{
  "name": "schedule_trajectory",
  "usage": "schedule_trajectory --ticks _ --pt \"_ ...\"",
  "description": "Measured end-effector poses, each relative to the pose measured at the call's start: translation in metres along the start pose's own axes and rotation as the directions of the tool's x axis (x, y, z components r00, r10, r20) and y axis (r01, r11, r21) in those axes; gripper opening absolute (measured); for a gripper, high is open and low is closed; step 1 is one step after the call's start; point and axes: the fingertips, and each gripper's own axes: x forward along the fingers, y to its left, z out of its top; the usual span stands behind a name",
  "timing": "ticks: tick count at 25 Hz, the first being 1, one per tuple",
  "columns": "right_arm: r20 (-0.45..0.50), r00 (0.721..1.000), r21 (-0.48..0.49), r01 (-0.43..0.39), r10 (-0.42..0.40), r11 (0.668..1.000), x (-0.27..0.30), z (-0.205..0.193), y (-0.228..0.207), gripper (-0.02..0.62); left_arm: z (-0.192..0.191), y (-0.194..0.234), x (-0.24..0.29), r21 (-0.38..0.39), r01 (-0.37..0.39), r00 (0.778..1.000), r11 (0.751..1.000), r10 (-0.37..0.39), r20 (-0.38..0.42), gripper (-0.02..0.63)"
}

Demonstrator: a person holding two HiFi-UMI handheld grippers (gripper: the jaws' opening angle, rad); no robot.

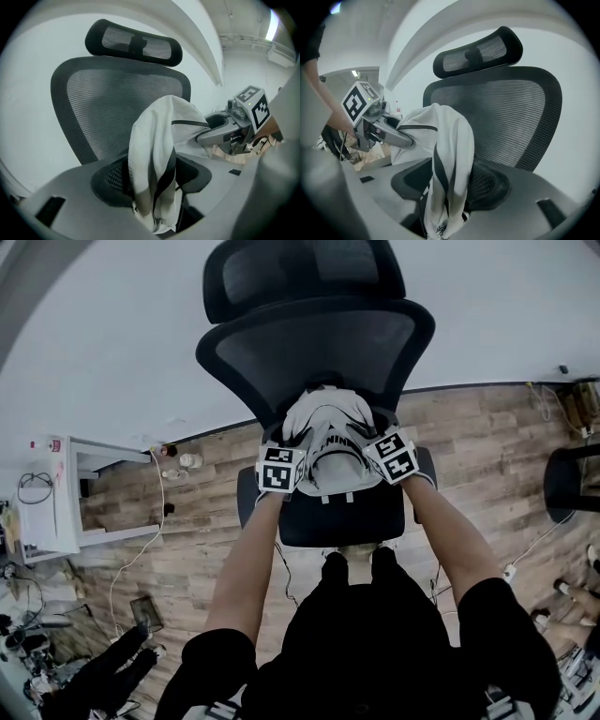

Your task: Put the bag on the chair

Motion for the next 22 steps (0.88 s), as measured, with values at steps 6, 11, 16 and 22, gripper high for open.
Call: schedule_trajectory --ticks 6,11,16,22 --pt "0.049 0.999 -0.003 -0.005 0.005 1.0 -0.036 0.007 0.015 0.306 -0.008 -0.008 -0.041 -0.015 -0.022 0.998 1.0 0.022 0.057 0.336" --pt "0.144 0.99 0.009 -0.006 0.005 1.0 -0.08 0.026 0.036 0.314 0.006 -0.021 -0.082 -0.043 -0.051 0.988 0.998 0.057 0.143 0.336" --pt "0.176 0.983 0.007 -0.047 0.046 0.999 -0.11 0.034 0.061 0.294 0.043 -0.045 -0.099 0.032 -0.04 0.976 0.999 0.032 0.213 0.321" --pt "0.243 0.969 -0.023 -0.047 0.051 0.999 -0.164 0.056 0.075 0.049 0.073 -0.068 -0.154 -0.023 -0.056 0.938 0.998 0.061 0.341 0.108"
